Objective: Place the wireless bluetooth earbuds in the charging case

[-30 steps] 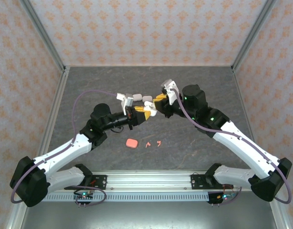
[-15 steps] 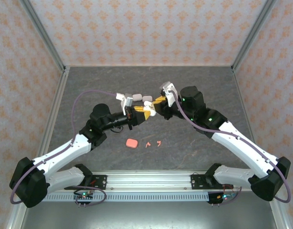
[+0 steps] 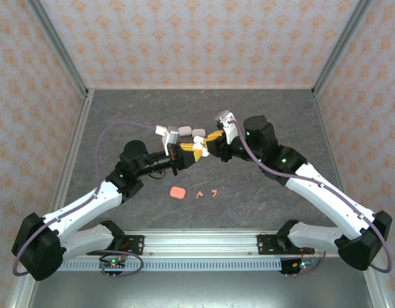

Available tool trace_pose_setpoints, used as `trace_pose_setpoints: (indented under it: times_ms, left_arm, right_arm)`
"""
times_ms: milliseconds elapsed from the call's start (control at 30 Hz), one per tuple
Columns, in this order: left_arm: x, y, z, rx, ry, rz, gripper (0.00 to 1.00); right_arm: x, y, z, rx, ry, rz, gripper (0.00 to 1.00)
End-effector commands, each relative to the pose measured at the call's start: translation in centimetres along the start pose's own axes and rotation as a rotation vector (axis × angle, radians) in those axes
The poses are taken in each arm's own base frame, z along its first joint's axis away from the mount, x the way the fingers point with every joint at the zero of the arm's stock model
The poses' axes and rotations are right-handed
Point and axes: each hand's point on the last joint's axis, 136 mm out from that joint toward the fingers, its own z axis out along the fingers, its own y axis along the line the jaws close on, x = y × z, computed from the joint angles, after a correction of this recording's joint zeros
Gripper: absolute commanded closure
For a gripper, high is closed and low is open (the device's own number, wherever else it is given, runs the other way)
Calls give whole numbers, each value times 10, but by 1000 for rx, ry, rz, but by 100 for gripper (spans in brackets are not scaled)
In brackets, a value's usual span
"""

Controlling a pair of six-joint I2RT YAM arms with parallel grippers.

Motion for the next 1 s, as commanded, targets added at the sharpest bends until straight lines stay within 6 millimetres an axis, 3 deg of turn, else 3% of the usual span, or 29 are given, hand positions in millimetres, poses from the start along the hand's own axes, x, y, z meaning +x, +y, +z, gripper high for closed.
trace_pose_setpoints:
  times_ms: [0, 967]
  left_arm:
    - [-33, -27, -8, 74, -121, 87, 100]
    - [-37, -37, -17, 91, -156, 134, 100]
  right_arm:
    - [0, 18, -4, -88, 30, 33, 77]
    - [-29, 31, -16, -137, -20, 79, 69]
